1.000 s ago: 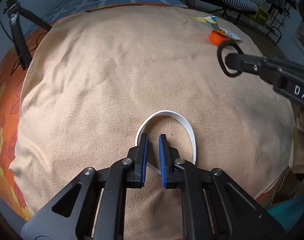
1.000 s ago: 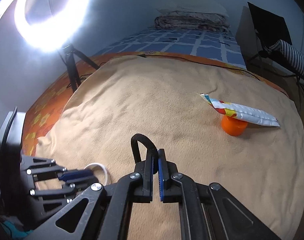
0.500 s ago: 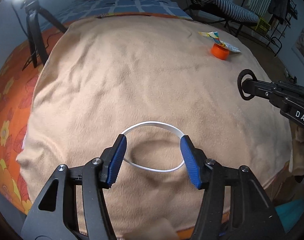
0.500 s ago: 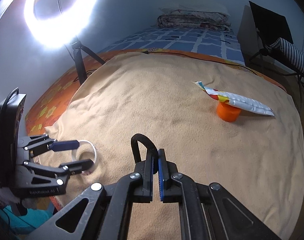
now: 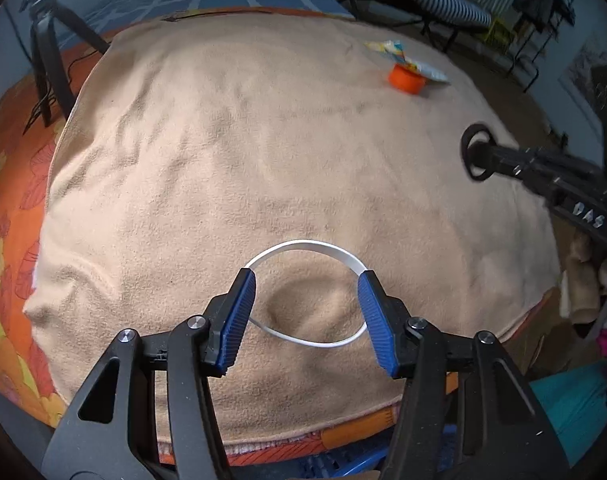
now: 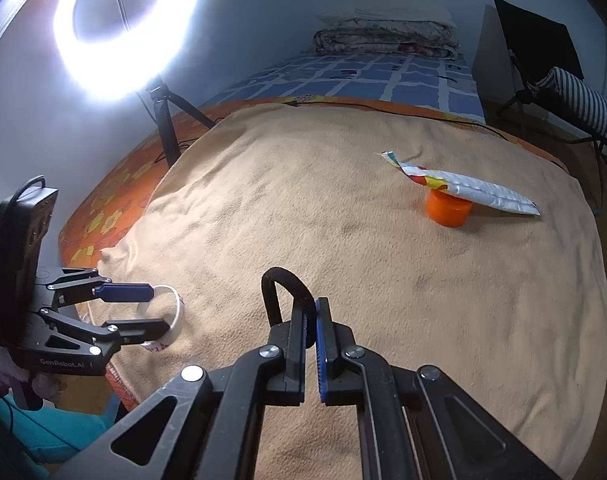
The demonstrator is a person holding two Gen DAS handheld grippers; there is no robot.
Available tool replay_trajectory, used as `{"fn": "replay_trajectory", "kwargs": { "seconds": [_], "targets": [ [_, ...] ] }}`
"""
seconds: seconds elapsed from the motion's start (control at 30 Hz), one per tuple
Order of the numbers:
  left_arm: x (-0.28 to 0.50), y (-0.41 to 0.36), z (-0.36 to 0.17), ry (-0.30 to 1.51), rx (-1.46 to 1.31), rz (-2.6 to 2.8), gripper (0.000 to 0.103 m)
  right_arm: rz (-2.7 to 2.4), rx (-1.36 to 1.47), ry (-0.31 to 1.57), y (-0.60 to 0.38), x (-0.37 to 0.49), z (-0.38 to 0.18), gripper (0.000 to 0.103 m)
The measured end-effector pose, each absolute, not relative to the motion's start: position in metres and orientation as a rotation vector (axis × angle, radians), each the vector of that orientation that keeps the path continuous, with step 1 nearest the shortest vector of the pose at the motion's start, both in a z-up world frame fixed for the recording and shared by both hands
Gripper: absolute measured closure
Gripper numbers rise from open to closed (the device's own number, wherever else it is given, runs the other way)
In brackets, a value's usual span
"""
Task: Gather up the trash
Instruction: 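Grasp the white wristband with the left tool while the right grasps the black hair tie, then carry the wristband and hair tie over the basket and open both tools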
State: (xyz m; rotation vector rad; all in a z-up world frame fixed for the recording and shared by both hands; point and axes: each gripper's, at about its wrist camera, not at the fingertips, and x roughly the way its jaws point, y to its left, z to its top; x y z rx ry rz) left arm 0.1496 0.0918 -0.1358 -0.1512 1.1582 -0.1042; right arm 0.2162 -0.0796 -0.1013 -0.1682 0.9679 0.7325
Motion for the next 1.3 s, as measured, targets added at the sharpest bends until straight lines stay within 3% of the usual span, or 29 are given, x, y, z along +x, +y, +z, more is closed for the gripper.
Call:
{"fn": "replay_trajectory", "kwargs": {
  "seconds": [0.07, 0.13, 0.17, 0.57, 0.63, 0.67, 0.7, 0.77, 0.83, 0.9, 1.07, 1.3],
  "targets": [
    [0.149, 0.09, -0.138, 1.178, -0.168, -0.115, 0.048, 0.735, -0.168, 0.967, -0.081, 0.214, -0.1, 0.101],
    [0.145, 0.087, -0.137, 1.159, -0.162, -0.142, 0.073, 0.737, -0.166, 0.967, -0.082, 0.213, -0.098, 0.101],
    [0.145, 0.084, -0.137, 1.163, -0.139, -0.143, 0.096, 0.74, -0.165, 0.966, -0.083, 0.211, -0.097, 0.101],
    [0.134, 0.085, -0.134, 1.164, -0.083, -0.061, 0.095, 0.752, -0.16, 0.963, -0.089, 0.201, -0.09, 0.101],
    [0.135, 0.088, -0.139, 1.189, -0.084, -0.043, 0.077, 0.755, -0.156, 0.965, -0.091, 0.199, -0.089, 0.101],
    [0.136, 0.089, -0.142, 1.195, -0.088, -0.039, 0.057, 0.756, -0.155, 0.967, -0.092, 0.198, -0.089, 0.101],
    [0.137, 0.088, -0.144, 1.196, -0.086, -0.031, 0.046, 0.758, -0.155, 0.969, -0.092, 0.197, -0.089, 0.101],
    [0.138, 0.085, -0.147, 1.181, -0.069, -0.024, 0.046, 0.762, -0.154, 0.97, -0.093, 0.195, -0.088, 0.101],
    [0.14, 0.082, -0.15, 1.175, -0.069, -0.027, 0.058, 0.767, -0.155, 0.97, -0.095, 0.191, -0.086, 0.101],
    [0.144, 0.08, -0.156, 1.194, -0.063, -0.015, 0.09, 0.771, -0.162, 0.969, -0.096, 0.186, -0.084, 0.101],
    [0.143, 0.081, -0.157, 1.175, -0.076, 0.009, 0.099, 0.783, -0.164, 0.976, -0.102, 0.172, -0.08, 0.101],
    [0.115, 0.08, -0.125, 1.101, -0.061, -0.01, 0.1, 0.827, -0.177, 0.981, -0.108, 0.138, -0.071, 0.101]
  ]
}}
